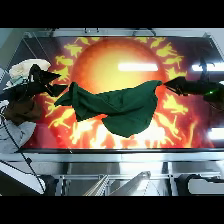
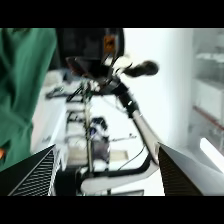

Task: Fold the shirts.

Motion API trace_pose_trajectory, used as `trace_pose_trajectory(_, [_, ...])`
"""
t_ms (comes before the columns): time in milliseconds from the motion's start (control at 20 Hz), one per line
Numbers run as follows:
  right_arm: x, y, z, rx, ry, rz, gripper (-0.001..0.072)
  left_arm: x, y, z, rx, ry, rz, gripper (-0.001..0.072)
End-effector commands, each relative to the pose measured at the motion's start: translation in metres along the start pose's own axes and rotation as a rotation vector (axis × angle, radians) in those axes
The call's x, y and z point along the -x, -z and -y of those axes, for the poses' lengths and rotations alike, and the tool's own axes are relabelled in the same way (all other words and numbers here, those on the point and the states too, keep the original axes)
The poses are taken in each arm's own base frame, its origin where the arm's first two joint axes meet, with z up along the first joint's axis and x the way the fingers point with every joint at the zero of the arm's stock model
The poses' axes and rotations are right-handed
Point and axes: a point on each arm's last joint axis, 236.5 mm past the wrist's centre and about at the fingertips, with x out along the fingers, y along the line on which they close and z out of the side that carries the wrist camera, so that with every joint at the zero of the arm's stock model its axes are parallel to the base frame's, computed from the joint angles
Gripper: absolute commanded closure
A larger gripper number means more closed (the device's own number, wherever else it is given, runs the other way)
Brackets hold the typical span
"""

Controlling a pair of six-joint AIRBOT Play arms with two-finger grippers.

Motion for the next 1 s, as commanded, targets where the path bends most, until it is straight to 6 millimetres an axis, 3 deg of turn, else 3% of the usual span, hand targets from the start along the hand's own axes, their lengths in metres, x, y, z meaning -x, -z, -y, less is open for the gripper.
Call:
trace_pose_trajectory(0, [-0.001,0.059,0.026,-0.083,0.032,-0.176,0.0344,0.004,0.046,-0.037,0.103,-0.264,-0.159,0.0011])
trace_pose_trajectory(150, [-0.012,0.1,0.034,-0.15,0.029,-0.249,0.0344,0.007,0.104,-0.081,0.159,-0.531,-0.241,0.0011])
trace_pose_trajectory(250, [-0.016,0.113,0.035,-0.158,0.031,-0.27,0.0344,0.002,0.13,-0.106,0.185,-0.621,-0.256,0.001])
trace_pose_trajectory(500, [-0.023,0.121,0.031,-0.161,0.035,-0.295,0.0344,-0.022,0.161,-0.151,0.248,-0.677,-0.306,0.0011])
trace_pose_trajectory(600, [-0.024,0.13,0.033,-0.176,0.054,-0.324,0.0344,-0.026,0.165,-0.163,0.262,-0.693,-0.353,0.0014])
trace_pose_trajectory(650, [-0.026,0.136,0.033,-0.185,0.054,-0.338,0.0344,-0.03,0.161,-0.165,0.254,-0.693,-0.37,0.0142])
trace_pose_trajectory(950, [-0.056,0.177,0.029,-0.178,0.113,-0.401,0.0345,-0.049,0.103,-0.171,0.101,-0.737,-0.343,0.0148])
